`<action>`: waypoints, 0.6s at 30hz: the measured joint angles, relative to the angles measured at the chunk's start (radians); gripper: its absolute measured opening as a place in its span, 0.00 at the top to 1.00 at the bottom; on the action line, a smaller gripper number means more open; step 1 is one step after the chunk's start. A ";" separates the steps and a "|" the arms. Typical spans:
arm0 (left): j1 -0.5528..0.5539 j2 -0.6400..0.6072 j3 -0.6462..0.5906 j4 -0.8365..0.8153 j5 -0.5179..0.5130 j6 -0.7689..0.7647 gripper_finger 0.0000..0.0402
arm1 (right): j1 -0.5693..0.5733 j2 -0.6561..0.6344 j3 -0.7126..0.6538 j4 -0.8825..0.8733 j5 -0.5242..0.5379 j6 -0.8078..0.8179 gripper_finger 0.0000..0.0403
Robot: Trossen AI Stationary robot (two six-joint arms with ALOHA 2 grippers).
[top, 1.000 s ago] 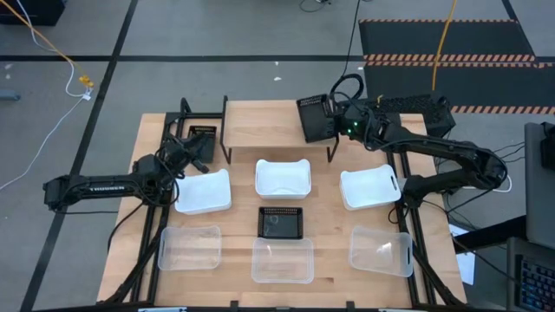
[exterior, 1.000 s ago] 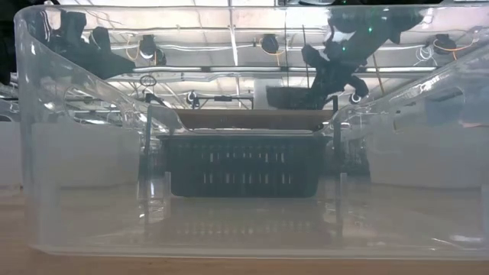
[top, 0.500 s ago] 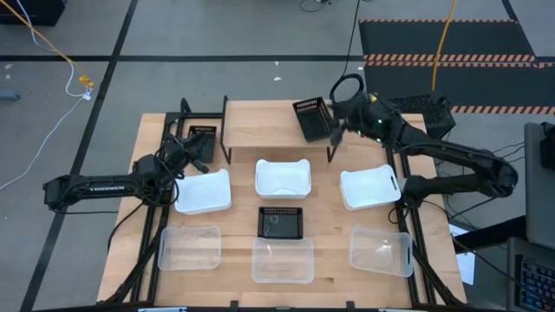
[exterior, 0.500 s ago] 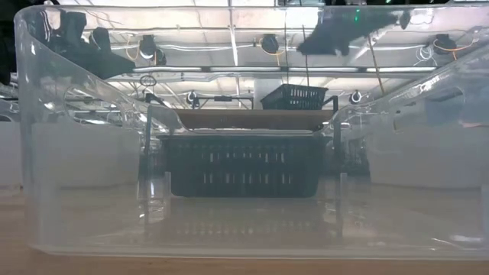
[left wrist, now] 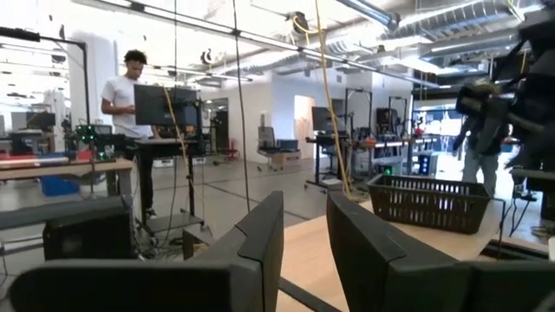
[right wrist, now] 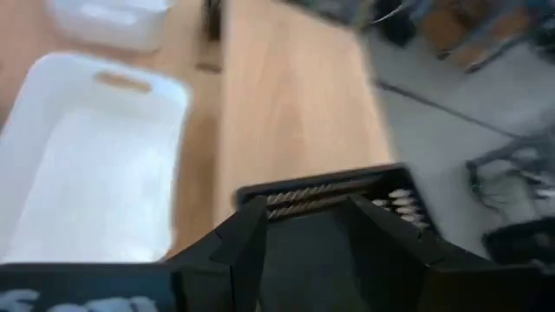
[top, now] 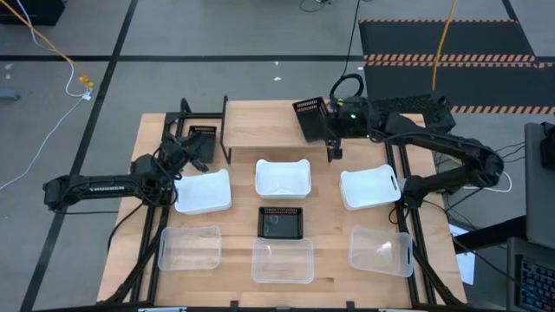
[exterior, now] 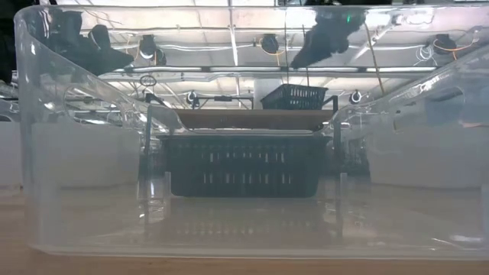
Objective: Stack baskets on shelf by color
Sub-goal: Put the top right black bin on the shelf
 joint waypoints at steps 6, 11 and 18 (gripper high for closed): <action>0.000 0.000 0.000 -0.038 0.001 -0.026 0.77 | -0.016 0.081 0.045 -0.090 -0.058 -0.015 0.63; 0.000 0.000 0.000 -0.064 0.001 -0.045 0.77 | -0.039 0.118 0.045 -0.094 -0.049 -0.002 0.63; 0.000 0.000 0.000 -0.069 -0.001 -0.048 0.77 | -0.040 0.127 0.045 -0.075 -0.040 0.113 0.74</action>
